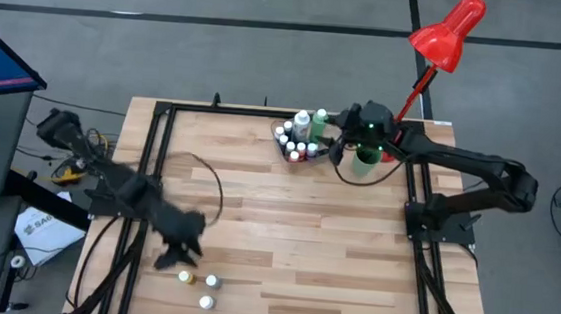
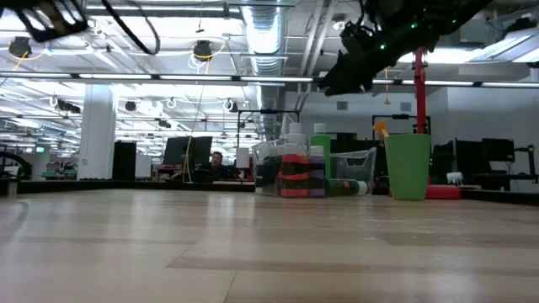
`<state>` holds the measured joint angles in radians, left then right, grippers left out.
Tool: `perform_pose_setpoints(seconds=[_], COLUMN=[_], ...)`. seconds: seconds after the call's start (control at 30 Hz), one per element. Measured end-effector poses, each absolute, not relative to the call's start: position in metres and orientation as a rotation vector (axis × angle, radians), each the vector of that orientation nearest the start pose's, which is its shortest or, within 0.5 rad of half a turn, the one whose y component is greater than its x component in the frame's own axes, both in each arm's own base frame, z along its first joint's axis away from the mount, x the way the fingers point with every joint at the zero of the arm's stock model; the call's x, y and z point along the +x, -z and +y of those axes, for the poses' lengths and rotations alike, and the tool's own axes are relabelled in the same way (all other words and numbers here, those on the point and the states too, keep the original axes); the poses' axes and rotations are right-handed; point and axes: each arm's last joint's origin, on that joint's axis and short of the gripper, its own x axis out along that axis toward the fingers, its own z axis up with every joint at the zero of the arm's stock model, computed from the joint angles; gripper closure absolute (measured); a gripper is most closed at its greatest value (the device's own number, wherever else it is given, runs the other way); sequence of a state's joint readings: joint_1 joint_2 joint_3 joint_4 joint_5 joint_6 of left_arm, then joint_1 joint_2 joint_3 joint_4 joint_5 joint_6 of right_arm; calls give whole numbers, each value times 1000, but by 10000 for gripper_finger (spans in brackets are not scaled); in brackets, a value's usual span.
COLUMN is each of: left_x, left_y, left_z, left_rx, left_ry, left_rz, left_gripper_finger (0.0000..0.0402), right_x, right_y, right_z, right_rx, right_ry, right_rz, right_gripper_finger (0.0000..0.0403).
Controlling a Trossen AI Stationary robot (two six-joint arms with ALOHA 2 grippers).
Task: Pick & Place Paint Supplies
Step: Put the small yellow paint bottle into the transparent bin
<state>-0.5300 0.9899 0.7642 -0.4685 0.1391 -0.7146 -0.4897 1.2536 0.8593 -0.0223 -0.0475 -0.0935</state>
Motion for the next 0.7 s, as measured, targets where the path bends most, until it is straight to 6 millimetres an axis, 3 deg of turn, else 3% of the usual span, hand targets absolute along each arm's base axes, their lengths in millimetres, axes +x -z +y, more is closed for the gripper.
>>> perform_pose_setpoints(seconds=[0.17, 0.33, 0.57, 0.7], left_x=[172, 154, 142, 142], left_y=[-247, -227, -221, -227], left_z=[-160, -191, -197, -194], left_rx=[-396, -356, -335, -382], left_ry=[455, 339, 102, 86], left_rz=[1058, 1100, 967, 933], left_gripper_finger=[243, 243, 243, 243], right_x=[253, 264, 275, 277], right_y=[-261, -249, -244, -242], right_z=[-122, -118, -117, -116], right_rx=[61, 67, 82, 117], right_ry=[382, 348, 338, 339], right_rz=[499, 537, 506, 496], right_gripper_finger=[122, 122, 122, 122])
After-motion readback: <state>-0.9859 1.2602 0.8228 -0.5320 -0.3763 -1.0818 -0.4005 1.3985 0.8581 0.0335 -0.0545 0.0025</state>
